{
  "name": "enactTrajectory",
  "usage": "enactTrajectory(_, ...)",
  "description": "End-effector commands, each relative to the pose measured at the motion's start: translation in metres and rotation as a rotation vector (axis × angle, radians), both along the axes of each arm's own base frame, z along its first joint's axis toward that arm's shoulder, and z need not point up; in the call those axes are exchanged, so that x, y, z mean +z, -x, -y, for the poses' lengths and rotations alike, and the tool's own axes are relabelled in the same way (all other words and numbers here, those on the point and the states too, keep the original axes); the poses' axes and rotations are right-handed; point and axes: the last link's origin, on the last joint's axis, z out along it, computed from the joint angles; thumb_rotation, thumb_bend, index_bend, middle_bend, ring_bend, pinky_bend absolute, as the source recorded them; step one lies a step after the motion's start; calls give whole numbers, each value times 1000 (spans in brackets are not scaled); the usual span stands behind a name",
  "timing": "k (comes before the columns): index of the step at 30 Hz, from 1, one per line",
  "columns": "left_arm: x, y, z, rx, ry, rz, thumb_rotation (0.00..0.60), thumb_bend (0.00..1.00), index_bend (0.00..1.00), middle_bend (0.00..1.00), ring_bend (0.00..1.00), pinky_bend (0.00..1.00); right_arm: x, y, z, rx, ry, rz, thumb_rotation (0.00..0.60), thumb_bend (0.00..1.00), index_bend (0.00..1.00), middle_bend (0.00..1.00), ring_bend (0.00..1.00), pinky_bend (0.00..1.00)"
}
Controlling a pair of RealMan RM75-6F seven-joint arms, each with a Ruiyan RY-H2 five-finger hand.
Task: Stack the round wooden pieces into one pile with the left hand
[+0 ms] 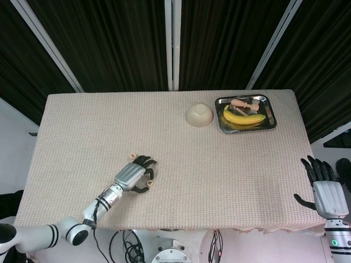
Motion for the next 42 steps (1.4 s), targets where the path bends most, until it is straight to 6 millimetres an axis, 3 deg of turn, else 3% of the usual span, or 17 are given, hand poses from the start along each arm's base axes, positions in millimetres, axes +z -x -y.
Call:
enactTrajectory(1,0,0,0,0,2,2,600,247,468,103,0,0,0,0,0,-1,-1,-1,600,87,0,0,0,0)
enactTrajectory(23,-4,5,0,13,14,5,600,287,503,108,0,0,0,0,0,3,-2,-1,600,87,0,0,0,0)
enactTrajectory(35,42,2,-23,22,-124,56,600,307,516,118,0,0,-1,1,0,2,-3,3,600,87,0,0,0,0)
enactTrajectory(42,50,15,-51,76,-165,-9,600,307,518,121,0,0,-2,0,-1,5,-6,3,600,87,0,0,0,0)
